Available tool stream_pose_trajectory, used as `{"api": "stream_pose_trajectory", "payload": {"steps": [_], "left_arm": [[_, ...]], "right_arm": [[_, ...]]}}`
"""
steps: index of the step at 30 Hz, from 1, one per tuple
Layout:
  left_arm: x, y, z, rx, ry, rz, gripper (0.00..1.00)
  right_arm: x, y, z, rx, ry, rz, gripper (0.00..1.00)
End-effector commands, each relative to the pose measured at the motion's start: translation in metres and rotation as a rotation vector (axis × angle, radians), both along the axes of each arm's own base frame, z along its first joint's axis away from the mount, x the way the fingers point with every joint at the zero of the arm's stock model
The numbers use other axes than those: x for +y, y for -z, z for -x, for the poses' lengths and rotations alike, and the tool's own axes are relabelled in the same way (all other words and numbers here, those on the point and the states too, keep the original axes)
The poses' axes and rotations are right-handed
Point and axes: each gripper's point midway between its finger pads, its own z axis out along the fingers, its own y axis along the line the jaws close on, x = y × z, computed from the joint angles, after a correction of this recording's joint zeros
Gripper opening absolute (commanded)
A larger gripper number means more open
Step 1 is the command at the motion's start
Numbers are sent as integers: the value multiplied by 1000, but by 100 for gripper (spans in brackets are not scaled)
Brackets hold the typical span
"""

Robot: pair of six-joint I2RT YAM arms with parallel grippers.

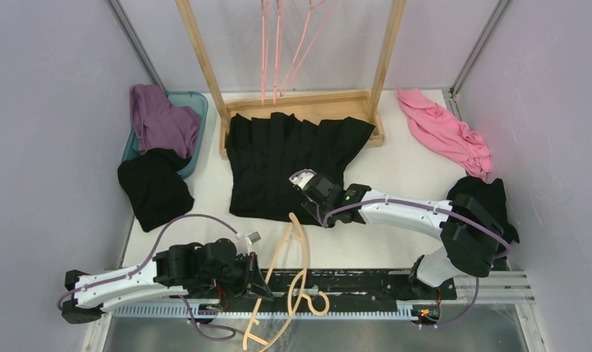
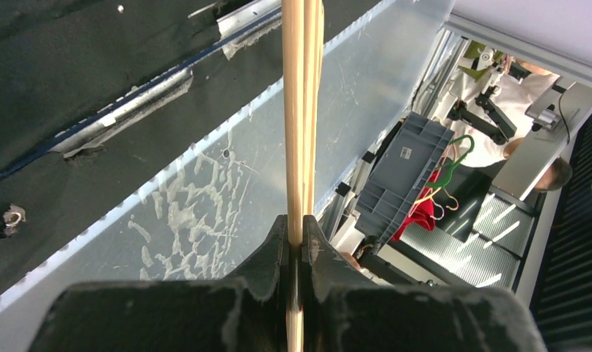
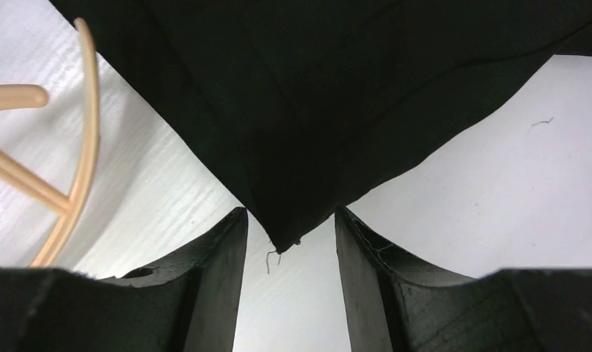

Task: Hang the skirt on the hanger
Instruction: Hang the skirt at the center of the board.

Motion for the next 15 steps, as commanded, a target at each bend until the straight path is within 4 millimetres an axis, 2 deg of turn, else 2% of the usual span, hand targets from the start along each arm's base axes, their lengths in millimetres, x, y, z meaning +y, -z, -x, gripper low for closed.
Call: {"api": "stream_pose_trajectory", "payload": {"steps": [1,9,11,15], "left_arm": [[-4,-26,12,47,49,88,3],[-17,-32,17,66,96,149,3],[-21,-32,18,74,109,164,3],[-26,-31,19,77,119,178,3]], "right_arm": [[-2,-2,-16,-99,0,31,53],[-9,6,-23,-140,4,119,57],[-9,8,-25,-141,8,129,52],[-6,8,-29,-147,35,127,34]]}}
